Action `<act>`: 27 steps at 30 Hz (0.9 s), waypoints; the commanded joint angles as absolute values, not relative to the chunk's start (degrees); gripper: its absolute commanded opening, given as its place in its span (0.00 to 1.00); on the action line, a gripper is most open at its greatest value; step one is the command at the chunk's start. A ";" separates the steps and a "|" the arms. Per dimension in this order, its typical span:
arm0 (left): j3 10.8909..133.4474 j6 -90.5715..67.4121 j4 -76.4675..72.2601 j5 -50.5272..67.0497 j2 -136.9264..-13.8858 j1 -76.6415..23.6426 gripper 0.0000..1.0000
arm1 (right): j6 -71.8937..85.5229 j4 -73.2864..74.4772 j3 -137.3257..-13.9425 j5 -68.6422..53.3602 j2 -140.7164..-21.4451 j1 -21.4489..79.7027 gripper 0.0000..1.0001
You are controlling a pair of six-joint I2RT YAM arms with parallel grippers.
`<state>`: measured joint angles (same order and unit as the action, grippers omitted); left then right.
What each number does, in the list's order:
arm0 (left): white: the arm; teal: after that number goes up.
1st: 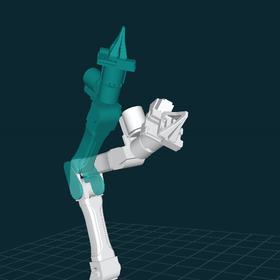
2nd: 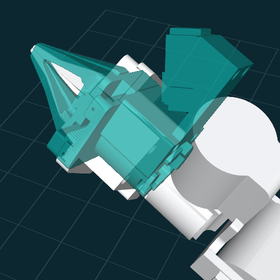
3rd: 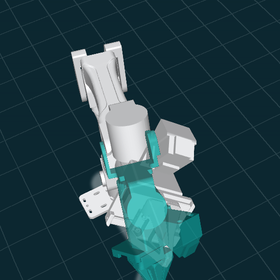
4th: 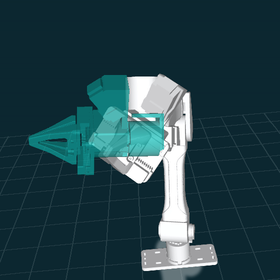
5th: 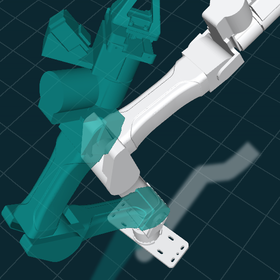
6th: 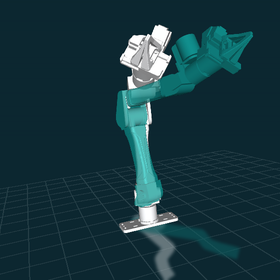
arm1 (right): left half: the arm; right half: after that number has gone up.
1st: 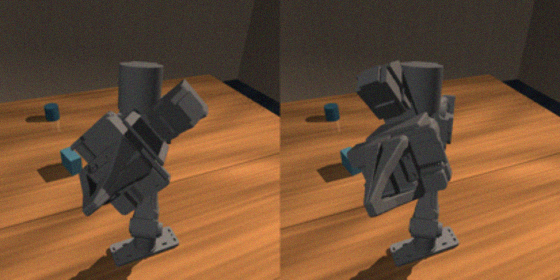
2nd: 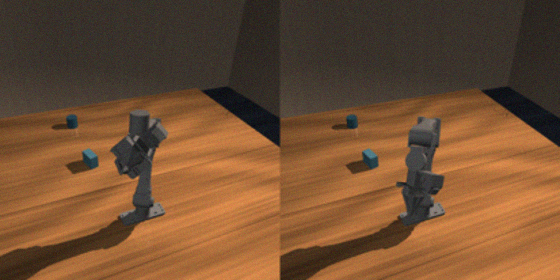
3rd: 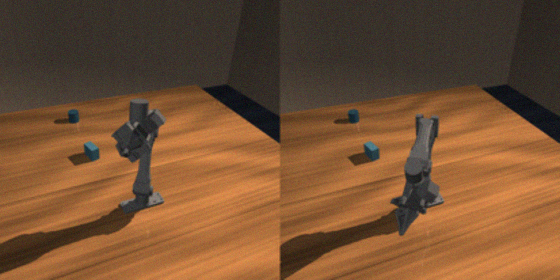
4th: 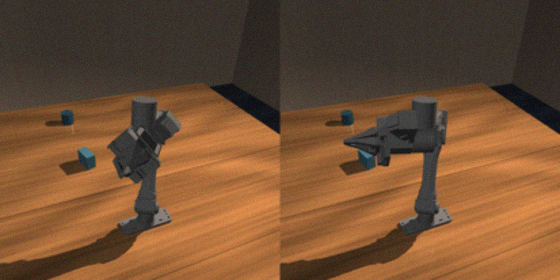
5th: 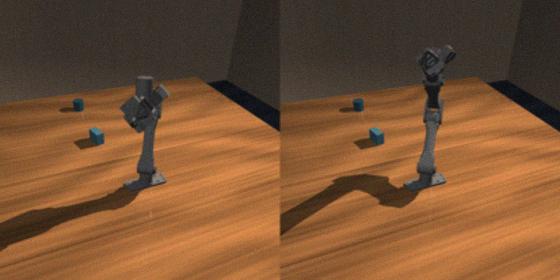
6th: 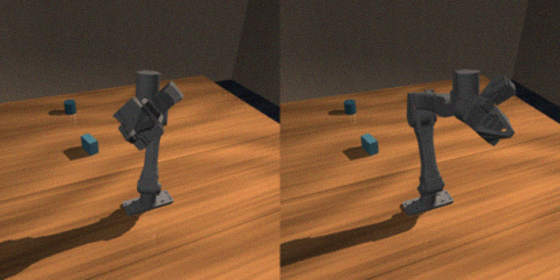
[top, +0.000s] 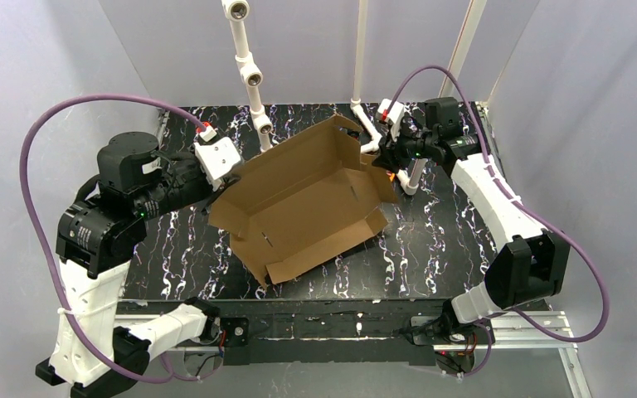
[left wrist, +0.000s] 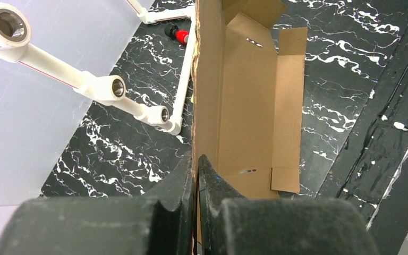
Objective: Fold the paper box
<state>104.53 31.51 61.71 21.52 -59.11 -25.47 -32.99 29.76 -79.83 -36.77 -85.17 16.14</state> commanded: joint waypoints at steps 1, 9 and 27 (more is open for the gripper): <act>105.54 30.95 59.34 23.59 -59.28 -26.17 0.00 | -31.58 26.14 -78.24 -37.29 -83.20 16.50 0.36; 109.99 30.68 58.26 24.06 -63.85 -28.07 0.00 | -27.39 19.15 -74.64 -35.24 -78.65 15.37 0.01; 106.06 36.21 55.77 8.75 -62.86 -30.59 0.00 | -8.60 -8.40 -61.90 -25.97 -79.81 20.45 0.01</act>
<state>106.74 36.25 58.06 10.87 -63.99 -30.28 -12.69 1.32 -64.97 -28.47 -80.20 17.91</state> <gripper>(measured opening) 0.014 0.038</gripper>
